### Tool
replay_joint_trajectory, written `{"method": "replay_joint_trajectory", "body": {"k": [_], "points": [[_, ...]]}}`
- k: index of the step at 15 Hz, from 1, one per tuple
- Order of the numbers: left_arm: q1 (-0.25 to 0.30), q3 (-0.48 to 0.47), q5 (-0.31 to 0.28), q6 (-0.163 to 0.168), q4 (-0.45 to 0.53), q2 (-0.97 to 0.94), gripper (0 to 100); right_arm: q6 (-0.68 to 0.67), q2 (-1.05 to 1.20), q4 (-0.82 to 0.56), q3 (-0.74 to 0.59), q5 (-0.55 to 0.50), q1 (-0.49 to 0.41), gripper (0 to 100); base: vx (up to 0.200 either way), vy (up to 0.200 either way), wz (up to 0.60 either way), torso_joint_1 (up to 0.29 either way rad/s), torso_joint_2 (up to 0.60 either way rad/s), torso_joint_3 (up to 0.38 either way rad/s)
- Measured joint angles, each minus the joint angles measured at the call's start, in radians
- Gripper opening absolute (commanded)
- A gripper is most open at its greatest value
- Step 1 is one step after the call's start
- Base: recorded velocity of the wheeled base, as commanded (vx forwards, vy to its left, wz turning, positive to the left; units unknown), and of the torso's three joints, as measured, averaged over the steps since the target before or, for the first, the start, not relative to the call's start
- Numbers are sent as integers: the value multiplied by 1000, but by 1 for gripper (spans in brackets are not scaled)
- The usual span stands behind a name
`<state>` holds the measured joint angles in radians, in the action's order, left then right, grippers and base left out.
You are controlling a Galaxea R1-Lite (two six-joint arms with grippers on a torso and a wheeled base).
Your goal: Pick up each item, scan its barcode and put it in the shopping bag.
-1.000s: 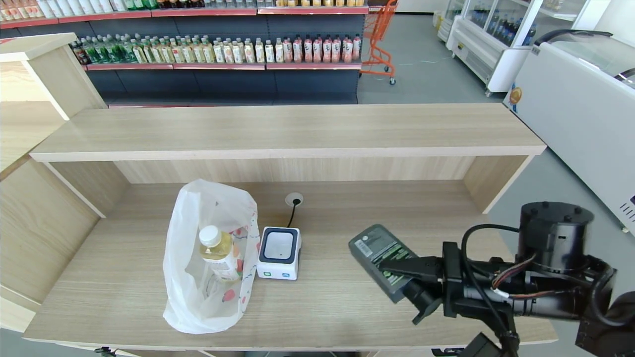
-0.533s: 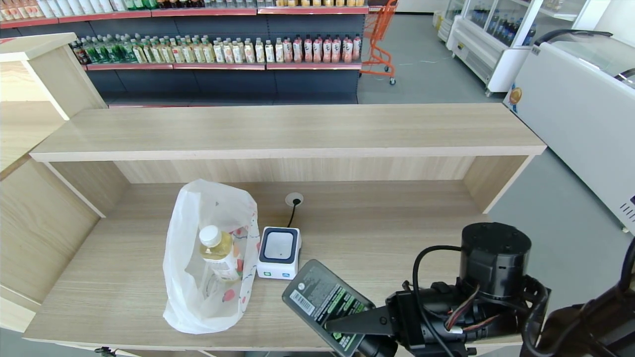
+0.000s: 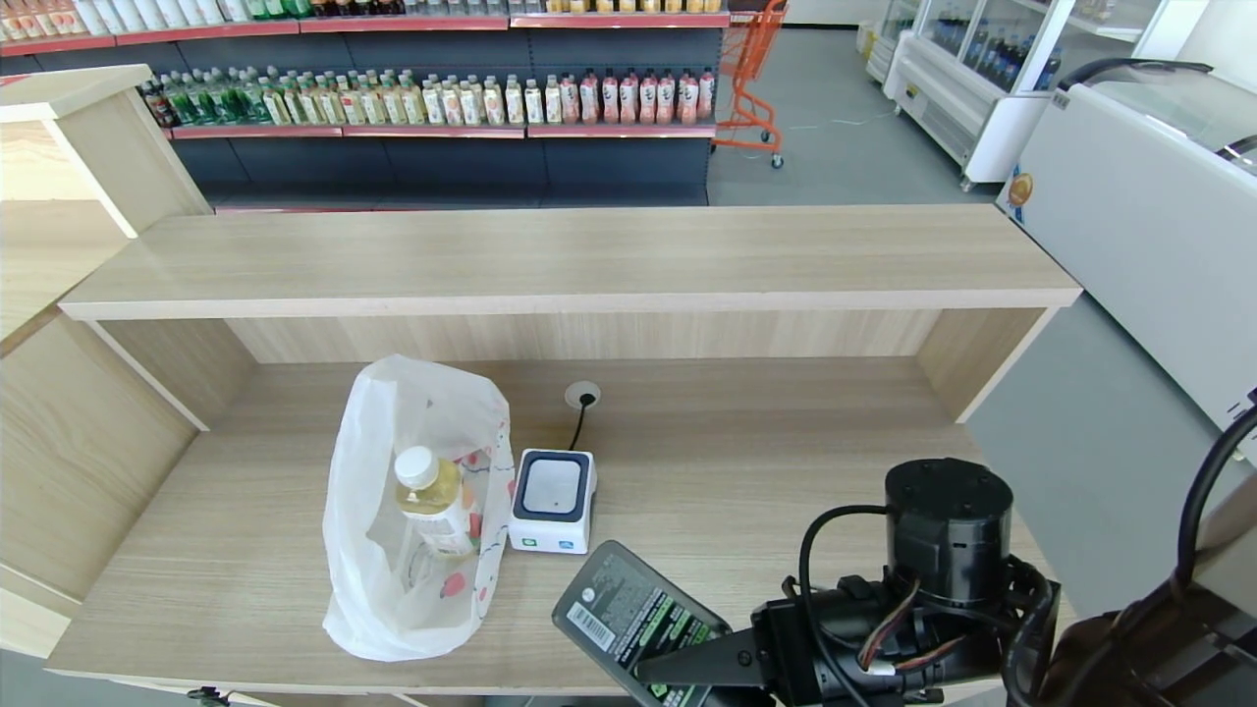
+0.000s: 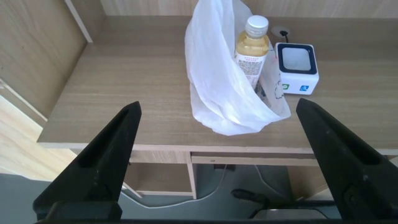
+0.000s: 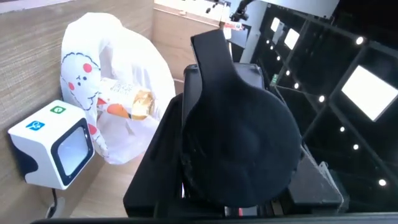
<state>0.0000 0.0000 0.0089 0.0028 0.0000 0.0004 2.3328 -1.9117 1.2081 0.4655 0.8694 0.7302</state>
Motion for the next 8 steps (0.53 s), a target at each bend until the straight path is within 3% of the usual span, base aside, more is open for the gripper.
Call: {"method": "replay_joint_trajectory", "body": {"k": [8], "points": [[0,0,0,0,0,0,100,-8,-14,-3,1,13,-4,0,0,0,0,0,0,0]]}}
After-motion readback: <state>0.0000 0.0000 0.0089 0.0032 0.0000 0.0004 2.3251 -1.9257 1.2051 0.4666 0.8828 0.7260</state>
